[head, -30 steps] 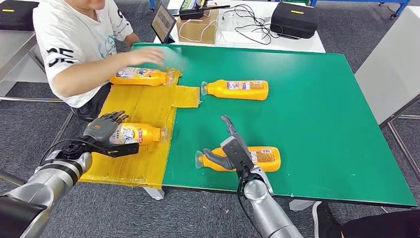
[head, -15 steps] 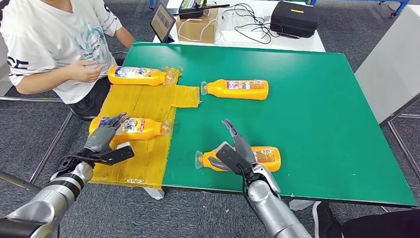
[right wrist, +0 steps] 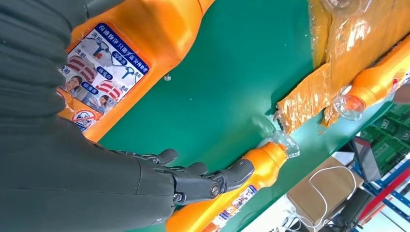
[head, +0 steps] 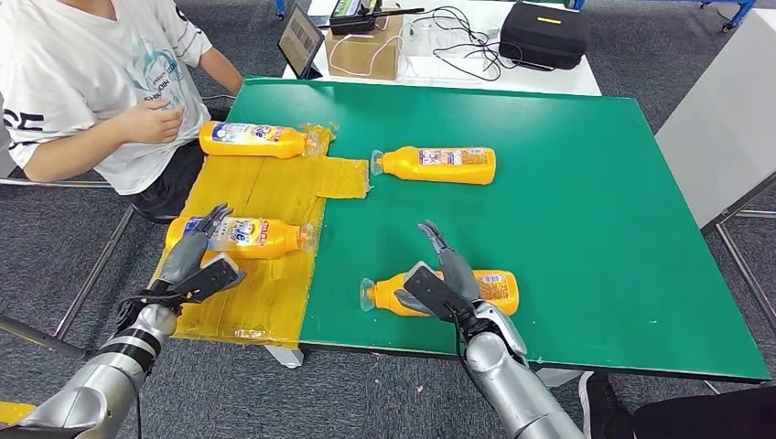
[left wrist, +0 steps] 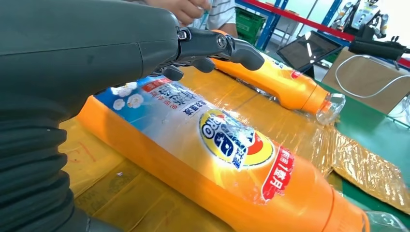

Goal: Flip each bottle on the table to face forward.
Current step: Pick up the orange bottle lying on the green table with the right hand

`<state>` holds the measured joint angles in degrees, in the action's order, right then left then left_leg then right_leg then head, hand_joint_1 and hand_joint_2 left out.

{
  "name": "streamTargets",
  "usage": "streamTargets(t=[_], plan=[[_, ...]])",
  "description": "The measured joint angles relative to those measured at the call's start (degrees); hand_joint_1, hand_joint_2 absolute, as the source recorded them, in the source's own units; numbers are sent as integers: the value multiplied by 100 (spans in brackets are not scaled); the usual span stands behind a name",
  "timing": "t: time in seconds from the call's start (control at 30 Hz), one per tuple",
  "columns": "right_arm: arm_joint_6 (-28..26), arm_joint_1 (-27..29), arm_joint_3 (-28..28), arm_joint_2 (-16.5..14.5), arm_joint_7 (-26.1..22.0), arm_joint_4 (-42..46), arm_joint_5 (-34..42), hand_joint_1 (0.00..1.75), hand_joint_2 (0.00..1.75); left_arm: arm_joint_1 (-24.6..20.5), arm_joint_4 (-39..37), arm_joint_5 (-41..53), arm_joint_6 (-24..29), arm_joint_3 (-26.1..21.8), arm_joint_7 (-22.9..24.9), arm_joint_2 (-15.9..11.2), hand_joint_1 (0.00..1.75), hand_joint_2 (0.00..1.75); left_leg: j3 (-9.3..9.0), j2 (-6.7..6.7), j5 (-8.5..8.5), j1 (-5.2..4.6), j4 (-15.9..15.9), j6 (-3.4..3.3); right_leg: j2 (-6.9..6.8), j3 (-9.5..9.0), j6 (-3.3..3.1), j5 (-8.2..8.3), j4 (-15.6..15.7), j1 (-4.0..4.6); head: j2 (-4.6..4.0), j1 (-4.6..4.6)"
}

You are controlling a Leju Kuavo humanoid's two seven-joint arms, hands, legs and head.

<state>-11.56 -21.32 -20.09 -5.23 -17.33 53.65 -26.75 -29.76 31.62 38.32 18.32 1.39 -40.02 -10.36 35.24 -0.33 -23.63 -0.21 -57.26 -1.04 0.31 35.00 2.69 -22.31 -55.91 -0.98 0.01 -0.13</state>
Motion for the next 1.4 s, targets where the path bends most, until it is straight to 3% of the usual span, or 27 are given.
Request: streamTargets(t=[0.17, 0.33, 0.43, 0.57, 0.7, 0.87, 1.1, 1.4], plan=[[-7, 0, -5, 3, 14, 2, -18, 0, 175, 31, 48, -82, -53, -47, 0, 21, 0, 175, 0, 0, 0, 0, 0, 0, 0, 1, 0, 0, 0, 0, 0, -1], [-42, 80, -15, 86, 221, 123, -279, 0, 175, 228, 487, -1184, -604, -180, -3, 177, 0, 175, 3, -5, 0, -2, -1, 0, -4, 4, 0, 0, 2, -1, -1, -1], [-34, 210, -15, 188, 420, 317, -482, 0, 175, 313, 788, -1816, -1020, -356, -4, 422, 0, 175, 7, -11, -1, -4, -2, -1, -8, 5, 1, 0, 3, -3, -1, -1], [96, 351, -14, 308, 634, 562, -629, 0, 175, 339, 1101, -1967, -1282, -496, 8, 781, 0, 175, 10, -12, -2, -6, -3, -3, -9, 6, 2, 1, 4, -5, 0, -2], [392, 362, -17, 465, 976, 635, -855, 0, 175, 312, 1266, -2435, -1735, -554, 277, 1218, 0, 175, 10, -16, -1, -7, -3, -4, -12, 5, 2, 1, 7, -5, 0, -1], [586, 362, -56, 699, 1254, 746, -1288, 0, 175, 261, 1295, -2668, -1840, -562, 399, 1577, 0, 175, 9, -14, -1, -7, -3, -4, -12, 4, 3, 2, 6, -5, -1, -2], [835, 342, -152, 1060, 1646, 890, -1874, 0, 175, 258, 1409, -2769, -1933, -556, 402, 1754, 0, 175, 9, -18, -1, -6, -3, -5, -16, 1, 3, 2, 6, -4, -1, -3], [1185, 58, -290, 1399, 1769, 676, -2163, 0, 175, 264, 1432, -2785, -2008, -544, 404, 1816, 0, 175, 8, -18, 2, -9, -4, -9, -16, -3, 5, 3, 8, -6, 0, -4]])
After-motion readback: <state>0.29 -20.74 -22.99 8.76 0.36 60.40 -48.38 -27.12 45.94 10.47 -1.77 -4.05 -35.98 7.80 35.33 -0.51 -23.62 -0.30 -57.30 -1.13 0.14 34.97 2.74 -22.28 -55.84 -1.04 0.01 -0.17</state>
